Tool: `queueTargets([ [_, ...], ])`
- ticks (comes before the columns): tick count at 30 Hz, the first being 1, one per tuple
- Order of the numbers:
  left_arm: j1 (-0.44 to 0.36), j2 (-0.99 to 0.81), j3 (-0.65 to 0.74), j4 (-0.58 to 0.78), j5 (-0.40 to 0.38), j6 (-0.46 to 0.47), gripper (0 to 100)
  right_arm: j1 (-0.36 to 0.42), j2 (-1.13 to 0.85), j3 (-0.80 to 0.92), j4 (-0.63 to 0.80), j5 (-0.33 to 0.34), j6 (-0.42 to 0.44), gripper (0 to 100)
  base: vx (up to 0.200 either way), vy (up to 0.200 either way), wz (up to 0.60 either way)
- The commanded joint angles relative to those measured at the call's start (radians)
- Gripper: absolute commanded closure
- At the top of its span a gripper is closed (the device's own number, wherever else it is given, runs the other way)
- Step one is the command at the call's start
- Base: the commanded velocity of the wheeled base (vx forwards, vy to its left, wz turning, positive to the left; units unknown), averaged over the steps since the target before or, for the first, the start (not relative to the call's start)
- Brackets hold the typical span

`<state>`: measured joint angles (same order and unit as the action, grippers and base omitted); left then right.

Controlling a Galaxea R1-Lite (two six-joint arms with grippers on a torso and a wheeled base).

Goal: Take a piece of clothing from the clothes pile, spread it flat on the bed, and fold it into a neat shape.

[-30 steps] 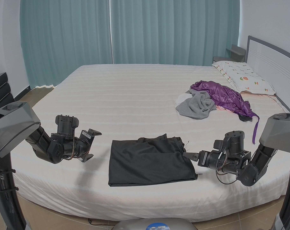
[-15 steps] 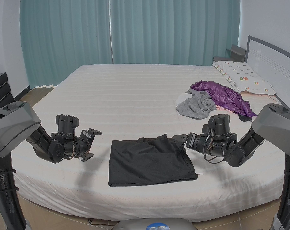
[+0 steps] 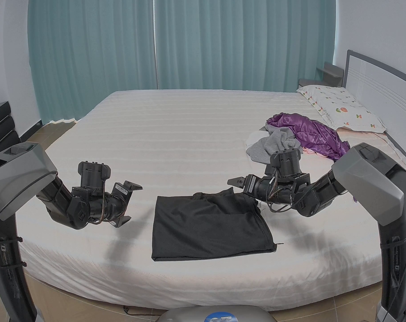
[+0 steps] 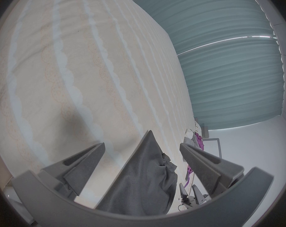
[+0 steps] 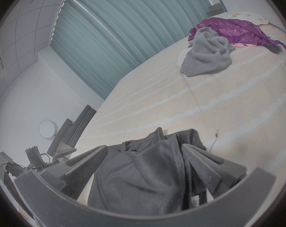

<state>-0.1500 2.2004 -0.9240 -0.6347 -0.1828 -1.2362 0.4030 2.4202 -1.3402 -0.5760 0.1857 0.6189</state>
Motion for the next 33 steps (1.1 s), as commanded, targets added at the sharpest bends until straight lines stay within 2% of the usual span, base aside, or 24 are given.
queueTargets([
  [1, 0.0, -0.001, 0.004, 0.0, 0.0, 0.0, 0, 0.002, 0.091, -0.086, 0.033, 0.0, -0.007, 0, 0.0, 0.0, 0.0],
  [19, 0.0, -0.001, 0.004, 0.0, 0.002, -0.002, 0, -0.012, 0.166, -0.198, 0.076, -0.022, -0.034, 0, 0.0, 0.0, 0.0],
  [20, 0.0, -0.001, 0.004, 0.0, 0.002, -0.002, 0, -0.013, 0.168, -0.2, 0.07, -0.022, -0.034, 100, 0.0, 0.0, 0.0],
  [25, 0.0, -0.001, 0.002, 0.0, 0.002, -0.002, 0, -0.027, 0.169, -0.22, 0.068, -0.055, -0.033, 100, 0.0, 0.0, 0.0],
  [33, 0.0, -0.001, 0.001, 0.0, 0.002, 0.0, 0, -0.058, 0.163, -0.215, 0.068, -0.063, -0.028, 100, 0.0, 0.0, 0.0],
])
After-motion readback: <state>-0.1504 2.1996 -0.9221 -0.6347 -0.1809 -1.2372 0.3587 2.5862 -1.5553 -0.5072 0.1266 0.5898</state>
